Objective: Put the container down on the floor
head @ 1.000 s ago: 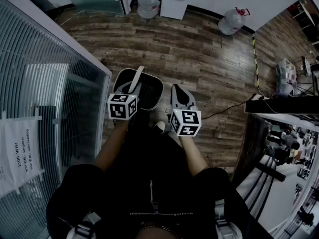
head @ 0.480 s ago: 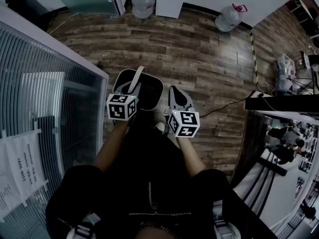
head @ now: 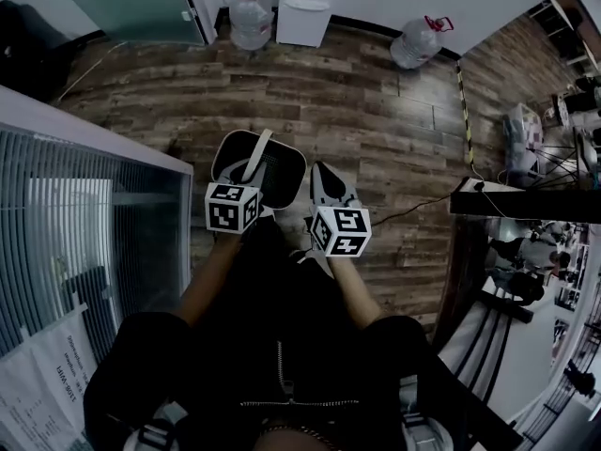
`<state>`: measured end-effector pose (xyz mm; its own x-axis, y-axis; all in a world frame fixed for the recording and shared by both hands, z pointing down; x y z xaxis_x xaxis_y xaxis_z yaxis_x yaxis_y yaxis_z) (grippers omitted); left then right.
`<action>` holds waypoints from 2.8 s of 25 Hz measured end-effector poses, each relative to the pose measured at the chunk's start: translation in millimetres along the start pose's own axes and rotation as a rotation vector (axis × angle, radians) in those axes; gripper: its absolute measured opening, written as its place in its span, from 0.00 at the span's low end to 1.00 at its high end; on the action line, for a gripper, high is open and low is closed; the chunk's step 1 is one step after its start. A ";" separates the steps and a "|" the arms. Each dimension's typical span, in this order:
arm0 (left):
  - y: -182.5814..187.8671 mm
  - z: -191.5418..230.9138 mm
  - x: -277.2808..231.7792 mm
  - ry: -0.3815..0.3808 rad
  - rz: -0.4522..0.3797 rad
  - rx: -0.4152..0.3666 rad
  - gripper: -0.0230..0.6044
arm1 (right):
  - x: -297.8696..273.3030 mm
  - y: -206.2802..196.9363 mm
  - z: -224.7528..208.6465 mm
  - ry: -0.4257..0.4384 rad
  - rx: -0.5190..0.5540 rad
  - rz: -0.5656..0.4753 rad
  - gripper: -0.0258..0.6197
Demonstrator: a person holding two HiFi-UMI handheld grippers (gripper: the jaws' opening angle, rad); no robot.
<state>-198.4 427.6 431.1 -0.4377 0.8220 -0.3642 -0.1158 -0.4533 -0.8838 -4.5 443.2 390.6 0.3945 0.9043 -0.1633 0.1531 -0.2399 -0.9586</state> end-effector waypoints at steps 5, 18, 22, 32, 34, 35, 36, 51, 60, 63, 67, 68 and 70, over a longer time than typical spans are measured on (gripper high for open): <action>14.5 30.2 -24.2 -0.041 0.006 -0.023 0.13 | -34.8 2.7 6.9 -0.035 0.015 0.005 0.05; 37.2 66.1 -36.9 -0.083 0.020 -0.016 0.13 | -56.1 21.9 18.6 -0.100 0.021 -0.032 0.05; 33.4 70.3 -36.4 -0.077 0.029 0.010 0.13 | -56.0 18.3 23.3 -0.097 0.023 -0.022 0.05; 26.1 65.5 -55.0 -0.005 0.035 0.033 0.13 | -81.7 10.8 0.4 -0.016 -0.014 -0.016 0.05; 25.6 59.4 -66.6 0.003 0.045 0.039 0.13 | -91.2 9.6 -10.1 0.000 -0.023 -0.002 0.05; 29.8 60.3 -73.7 0.009 0.045 0.037 0.13 | -101.2 11.1 -14.2 0.011 -0.027 -0.002 0.05; 35.7 63.5 -80.4 0.019 0.043 0.034 0.13 | -113.5 13.1 -17.2 0.024 -0.032 -0.003 0.05; 81.5 43.5 -191.0 0.147 0.017 0.098 0.13 | -198.0 54.7 -129.5 0.114 -0.039 0.030 0.05; 109.9 24.5 -246.3 0.118 0.010 0.057 0.13 | -219.2 67.1 -173.8 0.087 -0.038 0.035 0.05; 114.8 25.3 -265.2 0.100 0.013 0.054 0.13 | -228.2 68.0 -183.6 0.070 -0.034 0.041 0.05; 121.6 32.5 -295.6 0.070 0.030 0.057 0.13 | -248.7 72.2 -195.8 0.045 -0.023 0.053 0.05; 123.9 35.2 -303.7 0.062 0.034 0.059 0.13 | -255.8 73.9 -198.3 0.039 -0.020 0.054 0.05; 128.2 41.4 -318.6 0.045 0.038 0.059 0.13 | -270.6 76.8 -201.6 0.032 -0.014 0.055 0.05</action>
<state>-110.8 93.4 445.9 -0.4020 0.8180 -0.4115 -0.1531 -0.5031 -0.8505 83.2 108.8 408.2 0.4311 0.8780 -0.2078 0.1429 -0.2939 -0.9451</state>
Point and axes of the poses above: the fingertips, and each gripper's own axes: x backward along the fingers, z to its left, y out of its top, the point moved 8 cm from there along x, backward along the fingers, and after that the axes turned 15 degrees about -z, right-handed, at the moved point
